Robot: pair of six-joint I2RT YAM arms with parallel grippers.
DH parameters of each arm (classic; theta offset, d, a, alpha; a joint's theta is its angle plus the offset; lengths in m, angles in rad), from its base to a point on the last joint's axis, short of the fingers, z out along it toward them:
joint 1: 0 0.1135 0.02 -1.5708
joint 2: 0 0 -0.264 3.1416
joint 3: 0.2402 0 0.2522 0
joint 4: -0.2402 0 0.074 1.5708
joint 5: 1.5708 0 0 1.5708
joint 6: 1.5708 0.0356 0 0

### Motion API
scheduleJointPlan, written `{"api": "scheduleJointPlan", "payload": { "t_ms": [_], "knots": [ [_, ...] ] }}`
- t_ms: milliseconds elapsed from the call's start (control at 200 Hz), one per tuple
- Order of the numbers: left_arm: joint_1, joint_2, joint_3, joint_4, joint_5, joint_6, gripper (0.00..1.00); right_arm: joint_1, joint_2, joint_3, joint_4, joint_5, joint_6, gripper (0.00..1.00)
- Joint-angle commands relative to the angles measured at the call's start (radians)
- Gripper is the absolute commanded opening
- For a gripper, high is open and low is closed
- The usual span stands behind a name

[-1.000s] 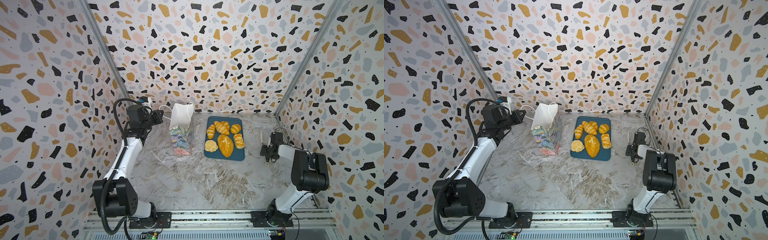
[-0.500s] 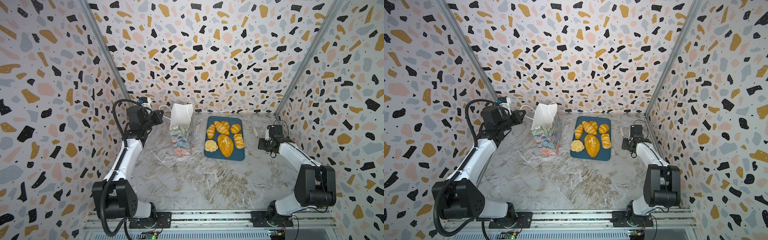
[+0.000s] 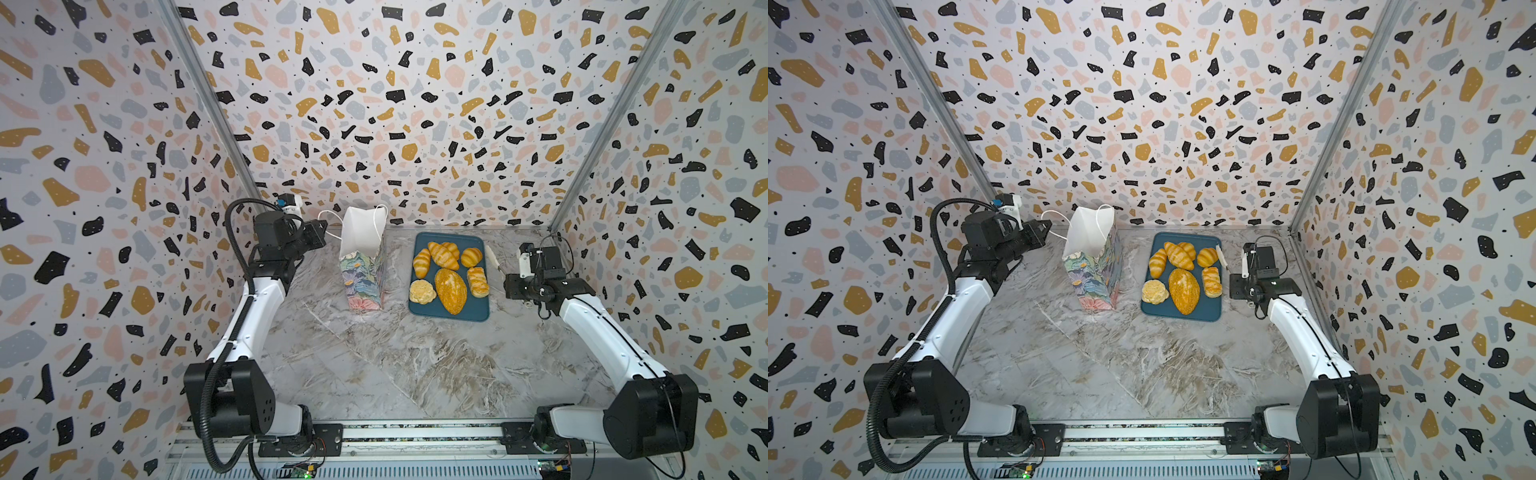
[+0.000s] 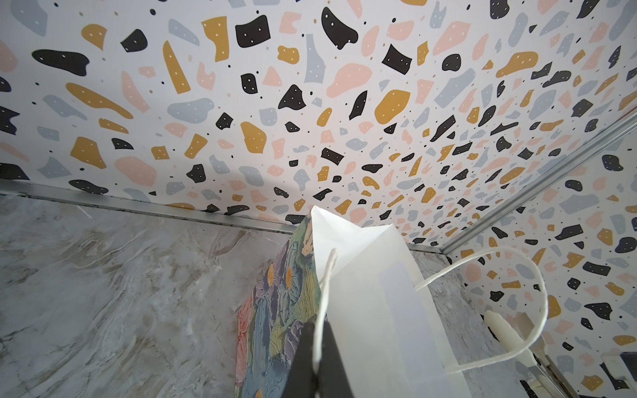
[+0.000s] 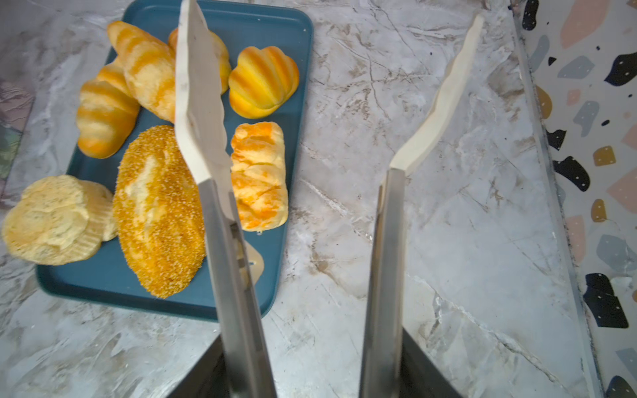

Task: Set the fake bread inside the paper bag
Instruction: 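Move the open tongs with the right gripper over the pale round bun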

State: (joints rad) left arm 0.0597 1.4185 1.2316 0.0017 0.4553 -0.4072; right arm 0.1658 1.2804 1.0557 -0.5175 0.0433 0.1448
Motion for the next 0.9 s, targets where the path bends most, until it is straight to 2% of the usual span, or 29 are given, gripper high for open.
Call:
{"api": "scheduleJointPlan", "payload": {
  "t_ms": [0, 461, 626, 896],
  "knots": [
    [0.000, -0.024, 0.006, 0.018, 0.016, 0.009, 0.00, 0.049, -0.066, 0.014, -0.012, -0.010, 0.010, 0.62],
    [0.000, -0.028, 0.006, 0.014, 0.019, 0.016, 0.00, 0.192, -0.078, 0.038, -0.131, -0.043, 0.038, 0.62],
    [0.000, -0.021, 0.001, 0.020, 0.014, 0.009, 0.00, 0.236, -0.077, 0.011, -0.117, -0.049, 0.045, 0.62],
    [0.000, -0.016, 0.006, 0.009, 0.007, 0.019, 0.00, 0.366, -0.064, -0.010, -0.078, -0.012, 0.025, 0.62]
  ]
}}
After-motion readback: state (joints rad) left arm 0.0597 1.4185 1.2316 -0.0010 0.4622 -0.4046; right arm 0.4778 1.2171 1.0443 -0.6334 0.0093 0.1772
